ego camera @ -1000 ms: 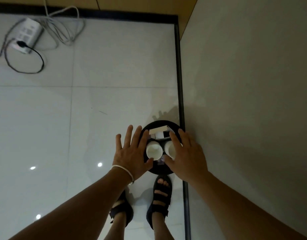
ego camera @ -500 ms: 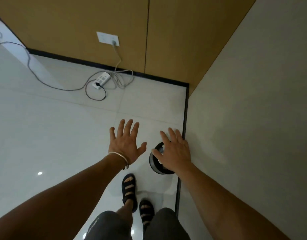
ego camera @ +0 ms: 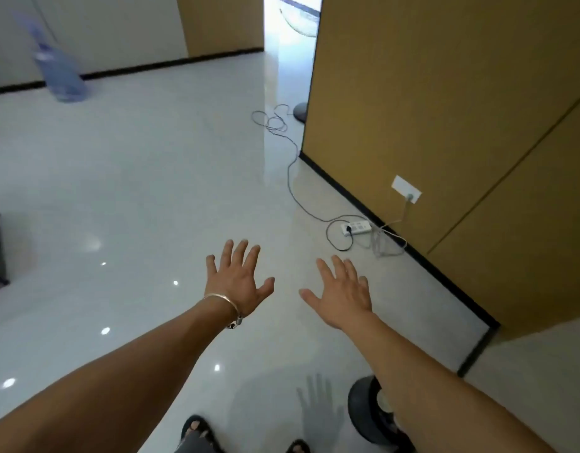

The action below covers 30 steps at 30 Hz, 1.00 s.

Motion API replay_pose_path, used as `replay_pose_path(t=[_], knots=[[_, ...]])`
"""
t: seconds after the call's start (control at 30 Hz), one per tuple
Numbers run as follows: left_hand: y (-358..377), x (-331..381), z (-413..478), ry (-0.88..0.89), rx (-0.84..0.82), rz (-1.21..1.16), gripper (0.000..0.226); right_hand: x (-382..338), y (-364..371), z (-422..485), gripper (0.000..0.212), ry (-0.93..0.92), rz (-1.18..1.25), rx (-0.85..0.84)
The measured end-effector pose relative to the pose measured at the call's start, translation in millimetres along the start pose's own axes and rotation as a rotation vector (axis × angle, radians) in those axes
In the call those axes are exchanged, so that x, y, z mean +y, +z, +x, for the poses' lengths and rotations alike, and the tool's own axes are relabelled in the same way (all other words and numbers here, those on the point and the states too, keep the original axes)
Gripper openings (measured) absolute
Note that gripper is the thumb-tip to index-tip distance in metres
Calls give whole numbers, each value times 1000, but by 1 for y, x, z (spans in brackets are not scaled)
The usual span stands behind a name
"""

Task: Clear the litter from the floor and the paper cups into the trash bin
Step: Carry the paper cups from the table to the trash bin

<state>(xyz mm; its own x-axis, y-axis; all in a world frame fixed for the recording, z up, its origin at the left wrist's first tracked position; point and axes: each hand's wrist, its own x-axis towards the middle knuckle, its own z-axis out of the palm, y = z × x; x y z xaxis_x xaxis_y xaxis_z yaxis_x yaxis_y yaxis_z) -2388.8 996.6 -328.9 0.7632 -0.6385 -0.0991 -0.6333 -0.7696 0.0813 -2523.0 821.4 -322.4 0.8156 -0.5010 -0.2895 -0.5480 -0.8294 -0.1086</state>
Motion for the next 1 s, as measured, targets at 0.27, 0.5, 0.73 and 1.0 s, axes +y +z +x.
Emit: replay_pose_path(t=[0.27, 0.5, 0.73, 1.0], knots=[[-27, -233, -97, -393, 100, -78, 79, -255, -19, 19, 83, -380, -119, 49], [-54, -442, -214, -716, 174, -75, 77, -498, 12, -3, 83, -680, -152, 26], [-56, -570, -302, -941, 165, -83, 75, -671, 41, -22, 81, -904, -191, -25], [-52, -708, -331, -1124, 197, -92, 74, -853, 80, 2, 80, -1087, -241, -52]])
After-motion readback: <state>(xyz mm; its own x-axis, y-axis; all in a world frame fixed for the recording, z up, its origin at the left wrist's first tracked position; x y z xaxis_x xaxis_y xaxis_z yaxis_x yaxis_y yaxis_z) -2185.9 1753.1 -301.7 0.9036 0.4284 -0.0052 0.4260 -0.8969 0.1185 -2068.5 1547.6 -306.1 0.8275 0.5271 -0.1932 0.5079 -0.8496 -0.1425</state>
